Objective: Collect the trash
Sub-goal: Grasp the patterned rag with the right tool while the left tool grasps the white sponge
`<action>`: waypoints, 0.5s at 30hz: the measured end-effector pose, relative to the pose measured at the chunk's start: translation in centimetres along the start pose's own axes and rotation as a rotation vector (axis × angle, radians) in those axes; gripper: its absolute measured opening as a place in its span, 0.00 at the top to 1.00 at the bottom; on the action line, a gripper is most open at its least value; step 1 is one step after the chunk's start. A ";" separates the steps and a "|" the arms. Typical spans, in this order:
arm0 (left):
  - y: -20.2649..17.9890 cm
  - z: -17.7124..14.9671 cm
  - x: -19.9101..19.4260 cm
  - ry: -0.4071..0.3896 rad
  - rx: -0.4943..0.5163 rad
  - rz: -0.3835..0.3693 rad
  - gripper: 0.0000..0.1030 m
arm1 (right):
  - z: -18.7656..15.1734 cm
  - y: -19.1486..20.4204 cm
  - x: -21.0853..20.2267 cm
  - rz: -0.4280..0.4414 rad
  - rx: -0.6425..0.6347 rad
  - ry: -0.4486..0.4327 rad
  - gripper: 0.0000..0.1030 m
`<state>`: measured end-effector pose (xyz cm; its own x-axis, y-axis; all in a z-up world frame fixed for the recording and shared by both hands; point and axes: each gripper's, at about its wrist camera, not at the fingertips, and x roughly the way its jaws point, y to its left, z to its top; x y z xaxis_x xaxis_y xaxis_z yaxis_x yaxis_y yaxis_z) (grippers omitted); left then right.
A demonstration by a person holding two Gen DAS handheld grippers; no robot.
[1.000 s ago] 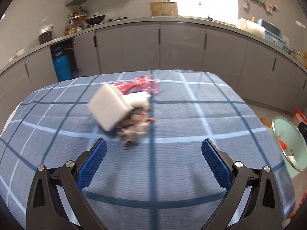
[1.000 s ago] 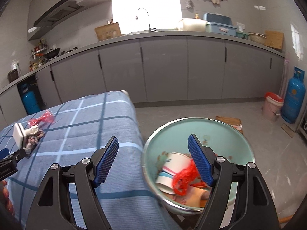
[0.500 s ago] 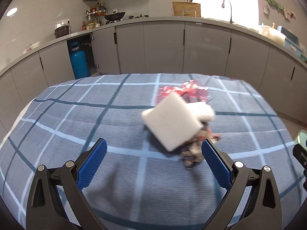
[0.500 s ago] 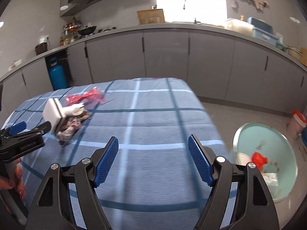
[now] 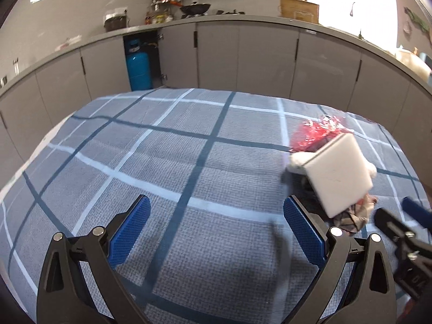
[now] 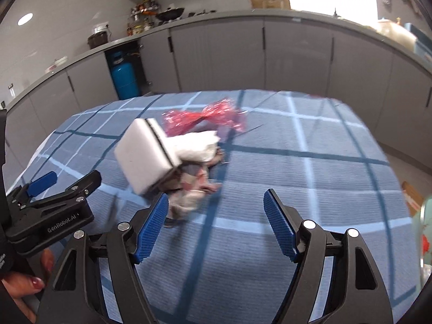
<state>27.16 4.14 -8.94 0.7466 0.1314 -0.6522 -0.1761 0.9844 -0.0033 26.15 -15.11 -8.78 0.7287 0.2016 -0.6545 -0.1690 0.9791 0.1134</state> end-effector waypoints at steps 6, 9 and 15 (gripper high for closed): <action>0.9 0.0 0.0 -0.001 -0.043 -0.006 0.06 | 0.0 1.2 2.2 0.083 -0.011 0.064 0.76; 0.9 -0.1 -0.1 -0.008 -0.038 -0.009 0.06 | -0.2 1.2 1.8 0.098 -0.020 0.056 0.86; 0.6 -0.5 -1.9 -0.094 -0.020 -0.022 0.06 | -1.0 -0.5 -0.1 0.073 -0.021 0.026 0.89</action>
<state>25.32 4.38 -8.06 0.8070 0.1215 -0.5779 -0.1712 0.9847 -0.0321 25.46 -15.68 -9.55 0.6966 0.2711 -0.6643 -0.2351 0.9610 0.1457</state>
